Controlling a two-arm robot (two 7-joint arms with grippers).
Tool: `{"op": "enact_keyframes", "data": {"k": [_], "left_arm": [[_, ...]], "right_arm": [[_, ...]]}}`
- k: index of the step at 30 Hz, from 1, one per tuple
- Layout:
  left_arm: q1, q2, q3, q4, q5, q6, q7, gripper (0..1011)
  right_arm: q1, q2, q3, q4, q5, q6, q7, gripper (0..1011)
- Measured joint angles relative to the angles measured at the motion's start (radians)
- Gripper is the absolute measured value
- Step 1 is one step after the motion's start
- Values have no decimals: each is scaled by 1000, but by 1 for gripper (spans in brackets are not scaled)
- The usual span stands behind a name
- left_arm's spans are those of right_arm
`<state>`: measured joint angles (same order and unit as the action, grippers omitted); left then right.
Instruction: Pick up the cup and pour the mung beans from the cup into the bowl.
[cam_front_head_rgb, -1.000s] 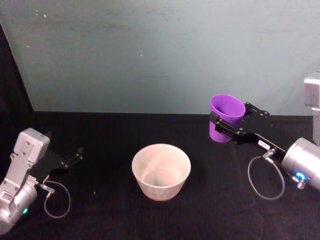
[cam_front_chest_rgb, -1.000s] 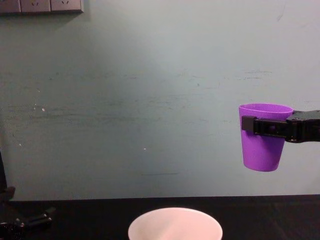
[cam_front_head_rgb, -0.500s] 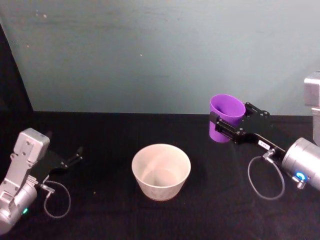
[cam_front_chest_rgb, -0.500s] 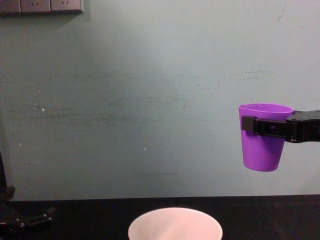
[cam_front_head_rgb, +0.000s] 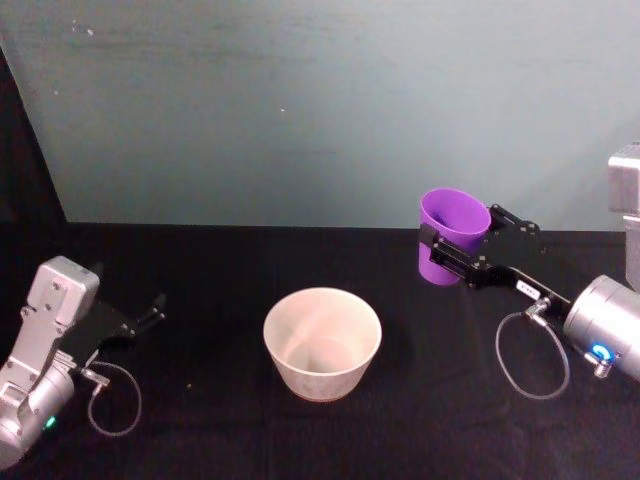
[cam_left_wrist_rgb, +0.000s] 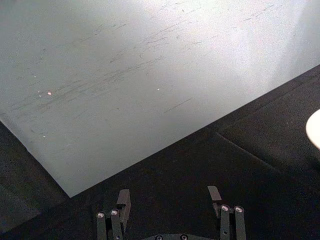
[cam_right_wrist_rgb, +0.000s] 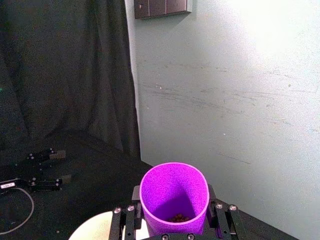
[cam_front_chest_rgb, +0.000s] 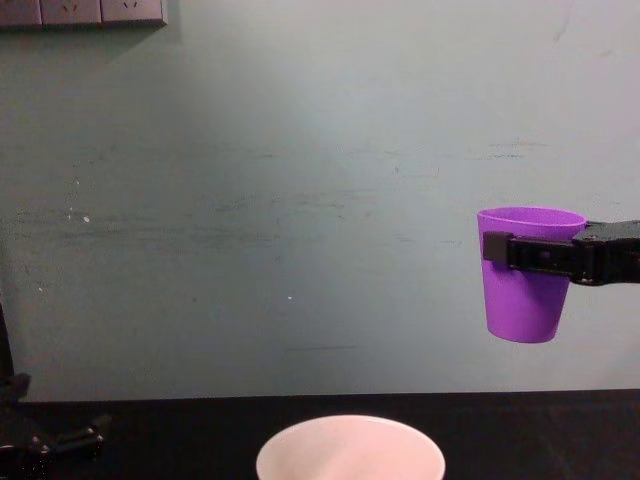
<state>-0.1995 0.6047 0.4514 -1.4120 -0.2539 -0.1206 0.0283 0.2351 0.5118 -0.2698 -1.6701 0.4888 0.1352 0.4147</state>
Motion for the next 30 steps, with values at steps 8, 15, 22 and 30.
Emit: {"op": "enact_keyframes", "data": {"k": [8, 15, 22, 30], "left_arm": [[0, 0, 0, 0, 0, 0, 0, 1000], [0, 0, 0, 0, 0, 0, 0, 1000], [0, 0, 0, 0, 0, 0, 0, 1000], [0, 0, 0, 0, 0, 0, 0, 1000]], "right_arm": [[0, 0, 0, 0, 0, 0, 0, 722], [0, 0, 0, 0, 0, 0, 0, 722], [0, 0, 0, 0, 0, 0, 0, 722], [0, 0, 0, 0, 0, 0, 0, 722]]}}
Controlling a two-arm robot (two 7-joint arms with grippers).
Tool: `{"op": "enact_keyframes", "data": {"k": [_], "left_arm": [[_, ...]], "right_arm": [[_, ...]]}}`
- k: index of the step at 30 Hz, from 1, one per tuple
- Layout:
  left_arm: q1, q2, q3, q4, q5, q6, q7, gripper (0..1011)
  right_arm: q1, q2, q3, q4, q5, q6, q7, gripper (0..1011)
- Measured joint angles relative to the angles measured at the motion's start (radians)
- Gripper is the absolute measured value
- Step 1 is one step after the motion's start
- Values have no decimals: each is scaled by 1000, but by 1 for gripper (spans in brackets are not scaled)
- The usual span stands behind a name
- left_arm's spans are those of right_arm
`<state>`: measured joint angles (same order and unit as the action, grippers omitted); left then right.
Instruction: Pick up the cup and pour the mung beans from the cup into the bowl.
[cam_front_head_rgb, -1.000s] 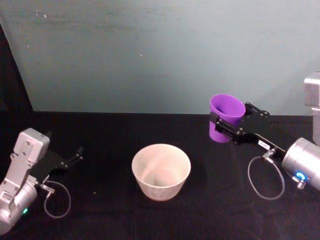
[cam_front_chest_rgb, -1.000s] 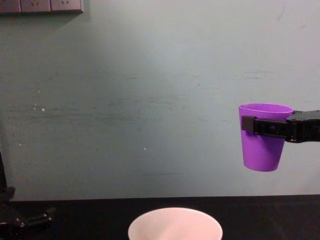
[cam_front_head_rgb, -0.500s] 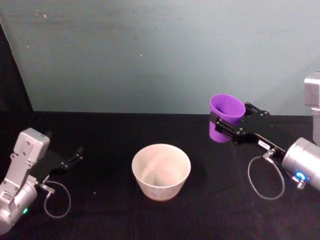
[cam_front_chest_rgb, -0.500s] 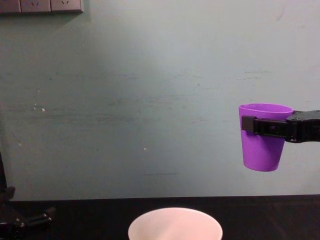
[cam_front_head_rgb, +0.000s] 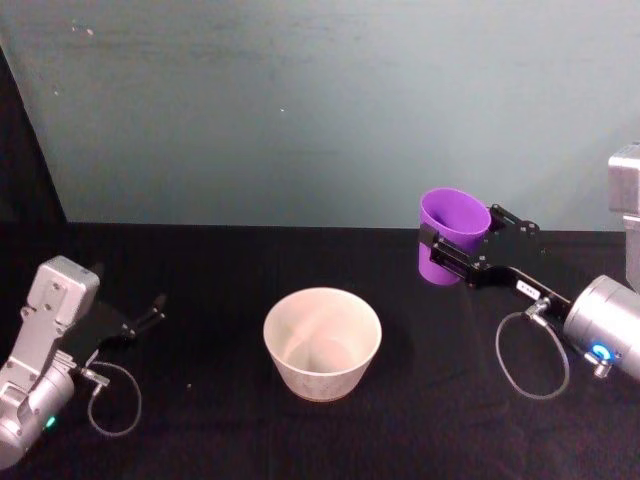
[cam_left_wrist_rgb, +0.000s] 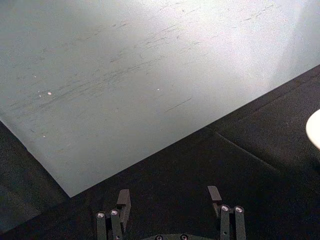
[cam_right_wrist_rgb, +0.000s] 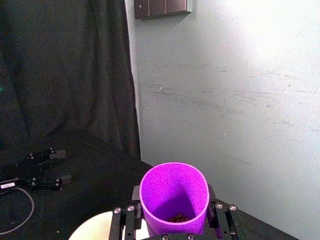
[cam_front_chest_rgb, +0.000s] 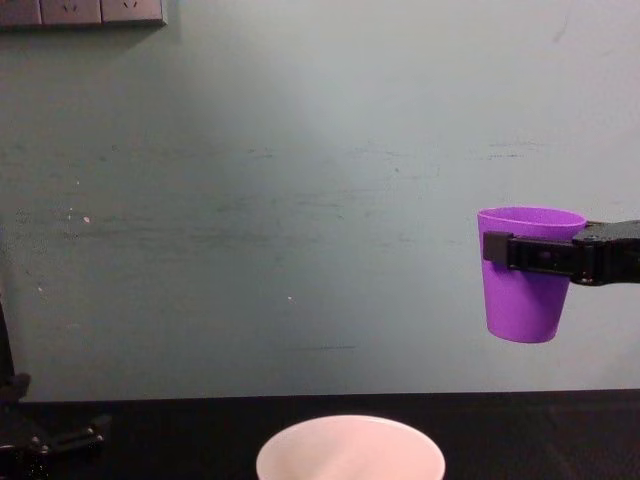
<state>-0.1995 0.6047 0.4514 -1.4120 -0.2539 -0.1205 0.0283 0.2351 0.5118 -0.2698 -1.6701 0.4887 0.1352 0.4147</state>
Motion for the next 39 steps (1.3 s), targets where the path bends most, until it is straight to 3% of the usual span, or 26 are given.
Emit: {"op": "enact_keyframes", "data": {"k": [39], "left_arm": [[0, 0, 0, 0, 0, 0, 0, 1000]], "right_arm": [[0, 0, 0, 0, 0, 0, 0, 722]]}}
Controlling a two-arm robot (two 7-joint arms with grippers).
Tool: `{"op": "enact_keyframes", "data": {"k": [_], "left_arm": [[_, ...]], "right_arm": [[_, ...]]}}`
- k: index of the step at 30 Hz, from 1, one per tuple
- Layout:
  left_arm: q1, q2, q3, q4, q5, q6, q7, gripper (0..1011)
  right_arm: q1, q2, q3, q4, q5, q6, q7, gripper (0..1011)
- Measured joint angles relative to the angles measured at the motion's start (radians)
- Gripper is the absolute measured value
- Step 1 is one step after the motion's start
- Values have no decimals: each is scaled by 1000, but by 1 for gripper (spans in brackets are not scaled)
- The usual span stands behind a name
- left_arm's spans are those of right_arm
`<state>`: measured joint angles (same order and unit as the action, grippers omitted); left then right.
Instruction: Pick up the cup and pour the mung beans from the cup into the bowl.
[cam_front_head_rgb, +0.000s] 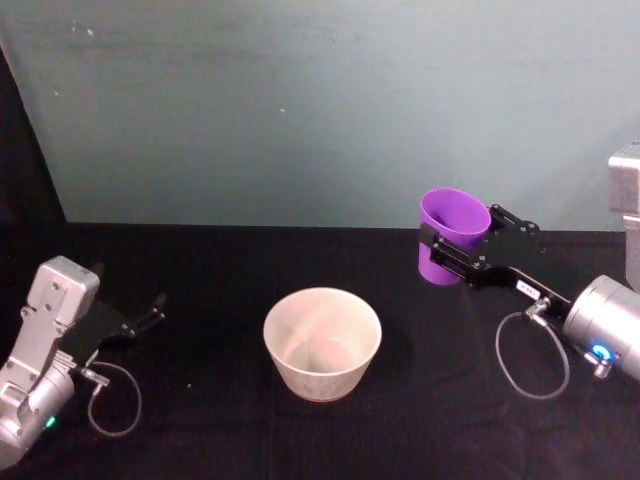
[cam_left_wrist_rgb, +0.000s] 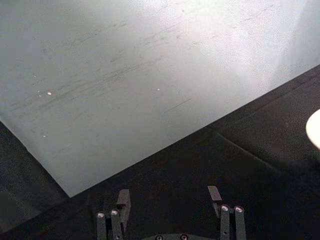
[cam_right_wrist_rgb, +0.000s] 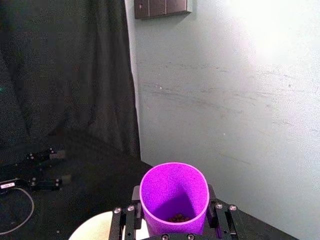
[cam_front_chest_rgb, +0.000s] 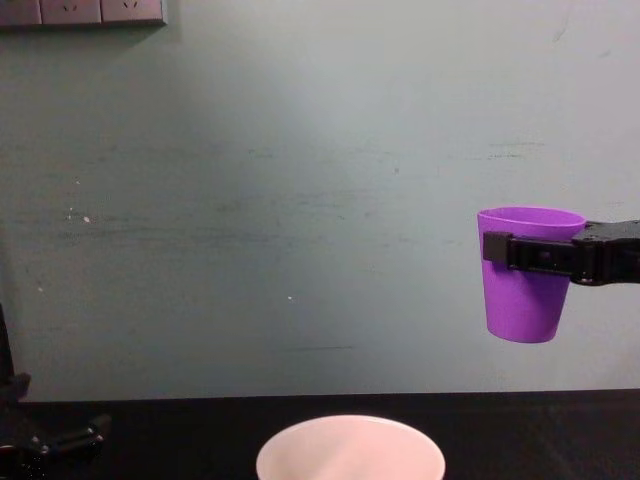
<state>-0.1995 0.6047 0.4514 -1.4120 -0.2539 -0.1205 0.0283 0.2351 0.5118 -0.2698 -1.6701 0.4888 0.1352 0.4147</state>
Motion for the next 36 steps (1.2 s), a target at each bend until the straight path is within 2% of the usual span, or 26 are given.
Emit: {"op": "enact_keyframes", "data": {"k": [28, 36], "left_arm": [[0, 0, 0, 0, 0, 0, 0, 1000], [0, 0, 0, 0, 0, 0, 0, 1000]], "right_arm": [[1, 1, -1, 2, 0, 0, 0, 722], [65, -7, -30, 109, 1, -39, 34, 722]]}}
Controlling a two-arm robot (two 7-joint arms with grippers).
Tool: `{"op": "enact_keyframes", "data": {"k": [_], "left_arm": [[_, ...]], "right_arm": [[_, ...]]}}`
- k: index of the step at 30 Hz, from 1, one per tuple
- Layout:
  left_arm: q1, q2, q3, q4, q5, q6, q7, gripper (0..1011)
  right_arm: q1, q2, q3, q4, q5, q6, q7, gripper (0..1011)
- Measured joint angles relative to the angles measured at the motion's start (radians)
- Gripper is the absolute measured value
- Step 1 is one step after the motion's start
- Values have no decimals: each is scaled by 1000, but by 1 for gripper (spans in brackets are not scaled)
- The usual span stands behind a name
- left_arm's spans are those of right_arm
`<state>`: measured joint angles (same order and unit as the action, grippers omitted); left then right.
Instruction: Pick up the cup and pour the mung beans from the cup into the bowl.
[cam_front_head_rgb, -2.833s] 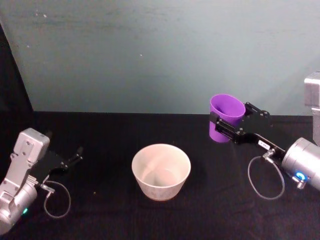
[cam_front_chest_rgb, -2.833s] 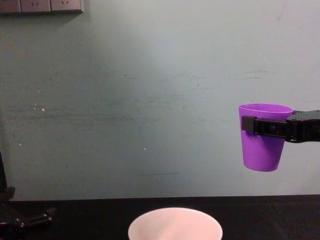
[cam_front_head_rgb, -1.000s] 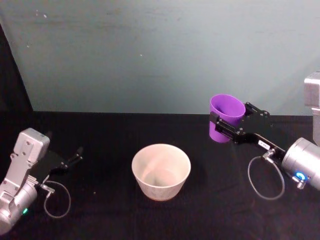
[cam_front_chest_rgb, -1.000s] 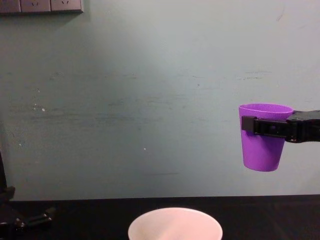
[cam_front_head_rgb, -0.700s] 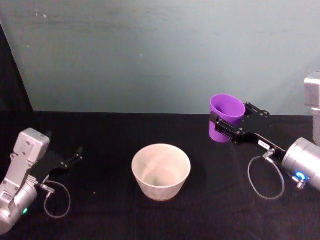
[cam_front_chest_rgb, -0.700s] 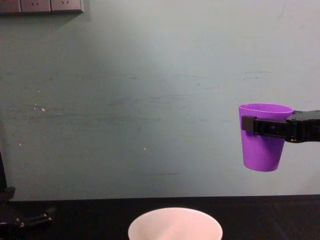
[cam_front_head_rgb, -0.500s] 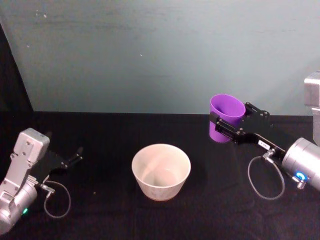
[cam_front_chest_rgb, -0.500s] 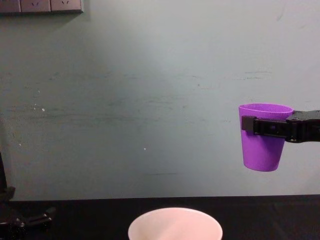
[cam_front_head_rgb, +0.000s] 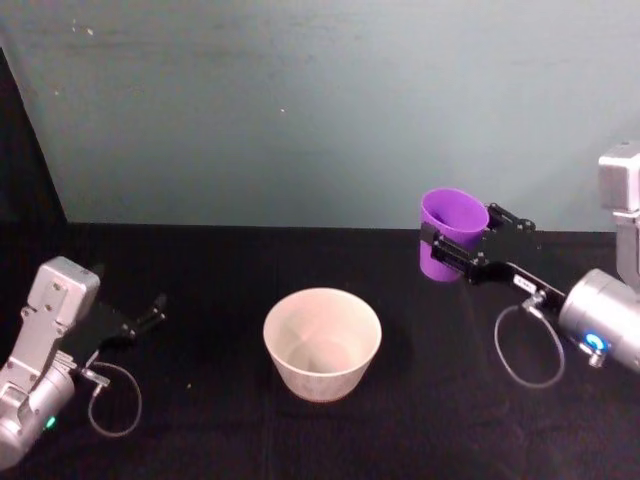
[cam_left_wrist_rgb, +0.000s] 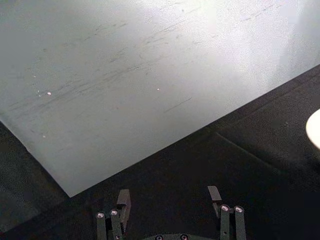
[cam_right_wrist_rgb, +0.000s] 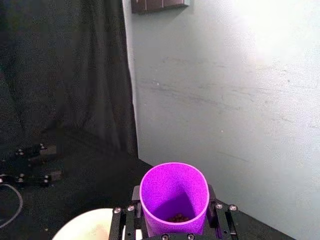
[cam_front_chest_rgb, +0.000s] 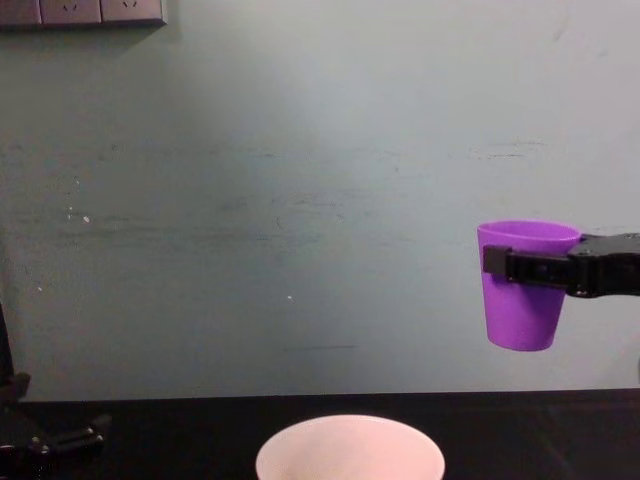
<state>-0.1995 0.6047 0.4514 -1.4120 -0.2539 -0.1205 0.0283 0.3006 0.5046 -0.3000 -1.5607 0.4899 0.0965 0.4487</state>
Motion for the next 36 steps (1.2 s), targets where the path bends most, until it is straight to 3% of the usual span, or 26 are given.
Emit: {"op": "enact_keyframes", "data": {"k": [7, 13, 24, 26, 30, 33, 36], "left_arm": [[0, 0, 0, 0, 0, 0, 0, 1000], [0, 0, 0, 0, 0, 0, 0, 1000], [0, 0, 0, 0, 0, 0, 0, 1000], [0, 0, 0, 0, 0, 0, 0, 1000], [0, 0, 0, 0, 0, 0, 0, 1000], [0, 0, 0, 0, 0, 0, 0, 1000], [0, 0, 0, 0, 0, 0, 0, 1000]], "right_arm": [[78, -28, -44, 110, -32, -36, 23, 722], [130, -41, -99, 157, -126, -47, 11, 722], [177, -25, -227, 120, -400, -14, -55, 722], [186, -9, -268, 92, -492, 2, -76, 722], [192, 5, -300, 68, -572, 19, -92, 722], [198, 25, -340, 33, -678, 49, -115, 723], [202, 37, -368, 9, -747, 71, -130, 722]]}}
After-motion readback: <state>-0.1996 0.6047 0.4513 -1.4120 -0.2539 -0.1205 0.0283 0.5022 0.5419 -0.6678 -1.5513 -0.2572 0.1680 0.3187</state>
